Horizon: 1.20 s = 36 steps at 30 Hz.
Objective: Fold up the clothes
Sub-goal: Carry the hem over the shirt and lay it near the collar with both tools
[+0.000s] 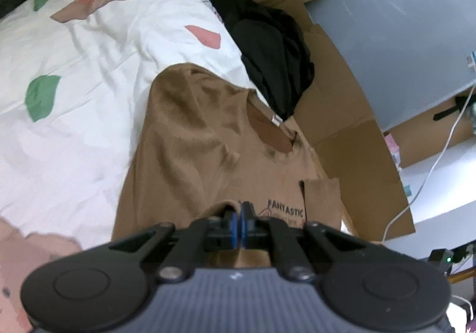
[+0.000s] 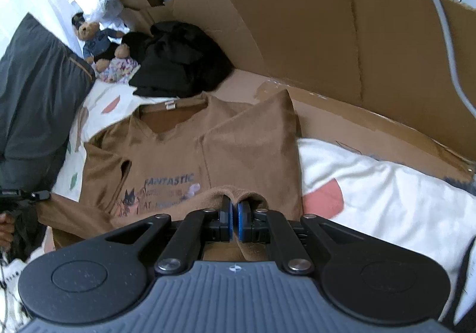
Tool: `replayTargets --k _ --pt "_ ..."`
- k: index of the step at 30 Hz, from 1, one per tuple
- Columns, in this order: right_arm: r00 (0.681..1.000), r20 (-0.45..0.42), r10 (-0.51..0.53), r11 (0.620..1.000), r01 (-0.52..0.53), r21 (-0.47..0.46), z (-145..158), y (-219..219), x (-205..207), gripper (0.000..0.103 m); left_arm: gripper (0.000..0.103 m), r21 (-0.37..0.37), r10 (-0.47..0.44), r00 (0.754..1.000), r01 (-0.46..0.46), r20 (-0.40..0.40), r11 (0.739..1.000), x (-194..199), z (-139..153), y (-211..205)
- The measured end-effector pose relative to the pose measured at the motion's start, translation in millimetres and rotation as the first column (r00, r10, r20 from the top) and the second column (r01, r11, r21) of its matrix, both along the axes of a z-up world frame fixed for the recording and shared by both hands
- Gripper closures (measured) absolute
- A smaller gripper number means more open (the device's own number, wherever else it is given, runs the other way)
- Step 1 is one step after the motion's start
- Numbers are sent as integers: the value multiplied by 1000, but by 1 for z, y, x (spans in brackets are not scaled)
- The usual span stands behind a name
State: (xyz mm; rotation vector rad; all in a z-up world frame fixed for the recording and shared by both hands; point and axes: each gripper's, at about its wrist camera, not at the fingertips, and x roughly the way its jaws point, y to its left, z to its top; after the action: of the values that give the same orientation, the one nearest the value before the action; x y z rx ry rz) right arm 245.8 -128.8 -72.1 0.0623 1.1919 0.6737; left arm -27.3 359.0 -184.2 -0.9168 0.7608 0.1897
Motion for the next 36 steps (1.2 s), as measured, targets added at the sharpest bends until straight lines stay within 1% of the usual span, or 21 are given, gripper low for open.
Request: replayTargets --k 3,6,10,12,15,20,27,32,36 --pt "1000 -6 -15 1000 15 -4 -8 1 12 99 100 -28 39 999 -38 22 999 5 -9 10" --pt "1000 -4 0 1000 0 -23 -12 6 21 99 100 -45 69 997 -67 47 997 9 -15 22" --pt "1000 12 4 1000 -3 -17 -13 16 33 99 100 -83 149 986 -143 71 986 8 -21 38" --pt "1000 22 -1 1000 1 -9 -13 20 40 99 100 -91 192 978 -184 82 979 8 -22 45" --pt "1000 29 -9 1000 10 -11 -16 27 50 99 100 -80 230 969 -223 93 972 9 -20 54" --pt "999 29 -29 999 30 -31 -29 37 66 99 100 -73 262 961 -257 82 964 16 -24 70" --pt "999 36 -34 996 37 -76 -44 47 81 99 100 -74 272 959 -267 79 961 34 -34 83" --pt "997 32 -65 995 68 -78 -55 50 91 99 100 -65 279 956 -274 89 960 48 -39 88" --pt "997 31 -70 994 72 -80 -63 56 98 99 100 -45 285 955 -282 82 958 57 -45 93"
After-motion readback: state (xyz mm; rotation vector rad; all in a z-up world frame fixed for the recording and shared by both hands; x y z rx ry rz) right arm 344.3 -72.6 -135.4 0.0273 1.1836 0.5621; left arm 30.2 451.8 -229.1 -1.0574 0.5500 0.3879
